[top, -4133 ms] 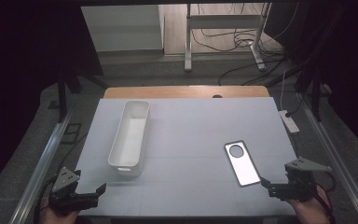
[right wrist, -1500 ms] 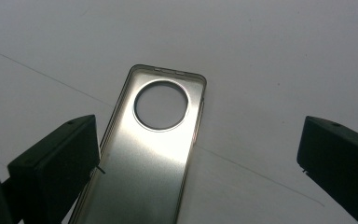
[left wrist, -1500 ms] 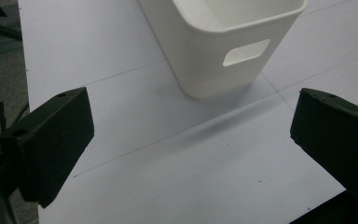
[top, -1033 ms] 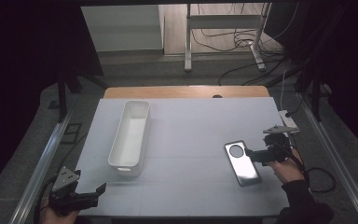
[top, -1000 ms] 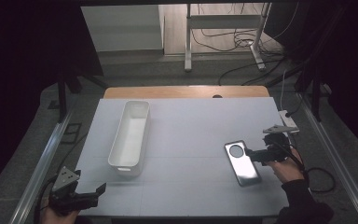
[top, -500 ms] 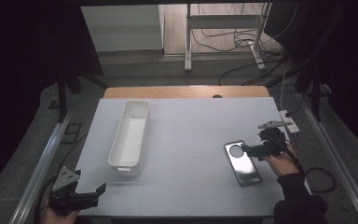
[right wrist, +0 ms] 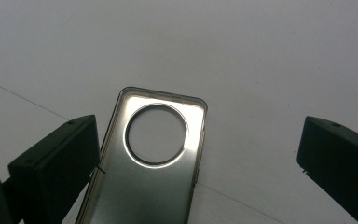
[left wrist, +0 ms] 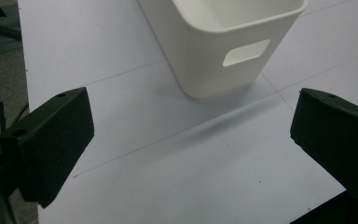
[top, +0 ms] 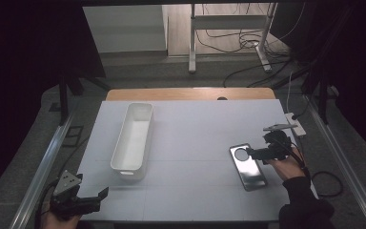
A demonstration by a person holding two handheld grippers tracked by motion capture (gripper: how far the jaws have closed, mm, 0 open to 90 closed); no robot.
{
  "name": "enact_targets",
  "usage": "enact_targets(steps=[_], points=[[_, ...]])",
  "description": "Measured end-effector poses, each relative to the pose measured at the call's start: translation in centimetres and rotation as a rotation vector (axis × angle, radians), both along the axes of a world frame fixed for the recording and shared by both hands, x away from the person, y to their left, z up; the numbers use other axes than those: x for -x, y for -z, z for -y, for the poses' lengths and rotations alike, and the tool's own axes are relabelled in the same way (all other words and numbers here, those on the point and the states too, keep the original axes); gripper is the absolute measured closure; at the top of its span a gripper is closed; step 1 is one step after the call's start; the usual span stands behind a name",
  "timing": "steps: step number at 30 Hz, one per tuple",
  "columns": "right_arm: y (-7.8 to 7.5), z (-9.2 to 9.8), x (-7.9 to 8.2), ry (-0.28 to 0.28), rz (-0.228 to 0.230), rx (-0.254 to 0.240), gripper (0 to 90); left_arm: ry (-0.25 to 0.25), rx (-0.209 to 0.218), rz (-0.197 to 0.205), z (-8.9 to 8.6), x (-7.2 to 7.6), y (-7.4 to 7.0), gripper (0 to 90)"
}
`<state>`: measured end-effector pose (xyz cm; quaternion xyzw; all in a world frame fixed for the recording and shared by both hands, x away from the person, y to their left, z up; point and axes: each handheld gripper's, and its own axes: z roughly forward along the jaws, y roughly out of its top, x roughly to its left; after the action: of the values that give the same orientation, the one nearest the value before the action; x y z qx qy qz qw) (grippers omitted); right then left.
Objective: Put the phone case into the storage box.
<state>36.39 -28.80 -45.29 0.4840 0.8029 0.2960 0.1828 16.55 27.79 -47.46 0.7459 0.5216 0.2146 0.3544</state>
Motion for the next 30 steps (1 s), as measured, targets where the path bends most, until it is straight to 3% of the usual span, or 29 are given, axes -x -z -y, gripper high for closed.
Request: enact_targets(steps=[14,22,30], points=[[1.3,0.9,-0.1,0.028,-0.077,0.007,3.1,0.001,0.0,0.0,0.0,0.0,0.0,0.4],[2.2,1.1,-0.1,0.008,-0.116,0.055,15.7,0.003,-0.004,0.0,0.0,0.0,0.0,0.5],[2.9,1.0,-0.1,-0.005,-0.147,0.089,34.4,0.005,-0.006,0.001,0.1,0.0,0.0,0.5]])
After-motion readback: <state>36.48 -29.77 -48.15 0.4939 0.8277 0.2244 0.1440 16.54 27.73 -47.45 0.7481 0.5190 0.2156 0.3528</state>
